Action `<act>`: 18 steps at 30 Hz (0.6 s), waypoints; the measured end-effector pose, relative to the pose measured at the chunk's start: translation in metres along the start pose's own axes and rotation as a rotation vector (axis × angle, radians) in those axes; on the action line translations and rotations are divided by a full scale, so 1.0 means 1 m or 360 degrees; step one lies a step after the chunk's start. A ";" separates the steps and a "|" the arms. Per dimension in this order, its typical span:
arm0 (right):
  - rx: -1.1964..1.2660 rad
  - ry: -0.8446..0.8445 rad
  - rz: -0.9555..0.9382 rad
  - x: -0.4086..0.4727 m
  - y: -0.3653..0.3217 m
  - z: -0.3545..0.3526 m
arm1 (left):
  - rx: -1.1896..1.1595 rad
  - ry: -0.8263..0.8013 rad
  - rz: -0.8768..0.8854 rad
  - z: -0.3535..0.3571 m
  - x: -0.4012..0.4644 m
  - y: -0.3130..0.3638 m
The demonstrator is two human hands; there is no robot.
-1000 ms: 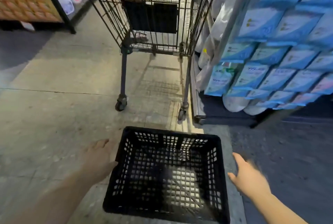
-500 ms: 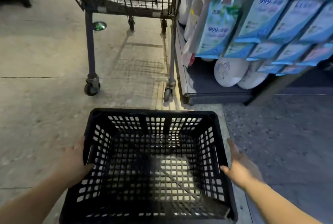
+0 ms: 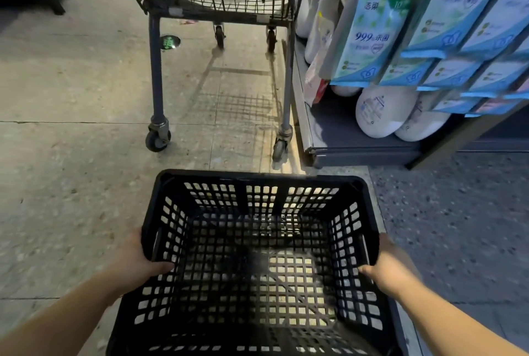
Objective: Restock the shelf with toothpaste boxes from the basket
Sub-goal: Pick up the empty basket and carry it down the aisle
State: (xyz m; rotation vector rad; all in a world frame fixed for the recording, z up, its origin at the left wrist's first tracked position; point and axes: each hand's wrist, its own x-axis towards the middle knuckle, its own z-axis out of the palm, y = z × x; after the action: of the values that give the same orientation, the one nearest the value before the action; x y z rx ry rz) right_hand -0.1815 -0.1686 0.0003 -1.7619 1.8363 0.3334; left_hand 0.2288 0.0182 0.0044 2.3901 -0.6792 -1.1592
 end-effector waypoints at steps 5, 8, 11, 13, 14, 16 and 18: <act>0.0111 -0.0116 0.0072 -0.014 0.000 -0.005 | -0.0129 -0.0068 -0.0052 -0.003 -0.017 0.010; 0.0221 -0.0020 0.0065 -0.033 0.007 -0.015 | -0.0151 -0.0045 -0.0074 -0.013 -0.035 0.018; 0.0311 -0.0048 0.0094 -0.061 0.008 -0.037 | -0.0170 -0.0047 -0.0061 -0.029 -0.060 0.034; 0.0342 -0.0029 0.0117 -0.082 0.009 -0.057 | -0.0173 -0.0084 -0.0060 -0.042 -0.078 0.049; 0.0365 -0.0002 0.0112 -0.093 0.009 -0.068 | -0.0155 -0.0101 -0.0039 -0.050 -0.089 0.059; 0.0404 0.0040 0.0123 -0.115 0.009 -0.092 | -0.0103 -0.0091 0.0040 -0.066 -0.112 0.085; 0.0452 0.0098 0.0177 -0.141 0.010 -0.120 | -0.0068 -0.0066 0.0115 -0.080 -0.138 0.116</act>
State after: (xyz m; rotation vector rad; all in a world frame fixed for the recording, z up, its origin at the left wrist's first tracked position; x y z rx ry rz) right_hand -0.2220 -0.1151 0.1736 -1.4958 1.9225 0.0556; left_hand 0.1898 0.0162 0.1975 2.2926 -0.7409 -1.1843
